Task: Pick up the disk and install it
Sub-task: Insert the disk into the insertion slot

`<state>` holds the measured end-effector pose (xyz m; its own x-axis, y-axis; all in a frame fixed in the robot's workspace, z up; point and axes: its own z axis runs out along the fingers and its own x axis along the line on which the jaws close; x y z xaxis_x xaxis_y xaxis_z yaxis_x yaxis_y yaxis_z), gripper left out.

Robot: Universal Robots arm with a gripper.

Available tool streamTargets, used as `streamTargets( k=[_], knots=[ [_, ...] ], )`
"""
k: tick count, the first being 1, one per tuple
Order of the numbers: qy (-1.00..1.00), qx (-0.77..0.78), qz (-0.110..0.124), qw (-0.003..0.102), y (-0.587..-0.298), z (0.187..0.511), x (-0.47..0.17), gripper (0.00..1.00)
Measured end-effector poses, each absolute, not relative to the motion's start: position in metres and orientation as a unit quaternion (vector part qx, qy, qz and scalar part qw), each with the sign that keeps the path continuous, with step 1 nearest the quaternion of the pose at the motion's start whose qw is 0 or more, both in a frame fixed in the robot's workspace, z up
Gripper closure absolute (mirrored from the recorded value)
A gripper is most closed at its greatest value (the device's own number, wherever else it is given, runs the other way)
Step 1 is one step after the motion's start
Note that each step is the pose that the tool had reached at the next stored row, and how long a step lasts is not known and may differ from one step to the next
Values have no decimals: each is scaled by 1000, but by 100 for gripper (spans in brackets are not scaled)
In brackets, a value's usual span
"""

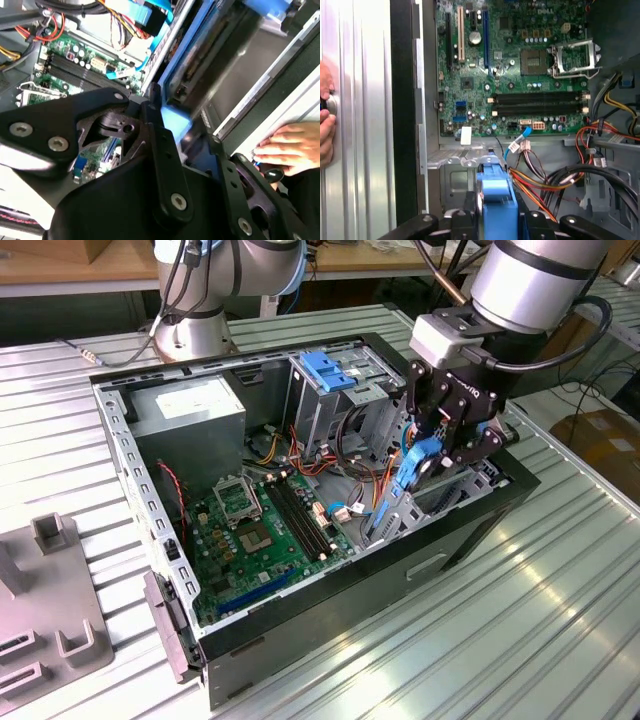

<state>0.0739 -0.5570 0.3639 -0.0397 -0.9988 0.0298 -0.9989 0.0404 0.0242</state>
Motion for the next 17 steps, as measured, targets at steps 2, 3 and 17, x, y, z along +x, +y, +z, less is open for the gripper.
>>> streamTargets(
  k=[2, 3, 17],
  knots=[
    [-721, 693, 2, 19, -557, 364, 74, 55],
    [-721, 693, 2, 19, -557, 364, 74, 55],
    [-721, 693, 2, 19, -557, 364, 74, 90]
  ],
)
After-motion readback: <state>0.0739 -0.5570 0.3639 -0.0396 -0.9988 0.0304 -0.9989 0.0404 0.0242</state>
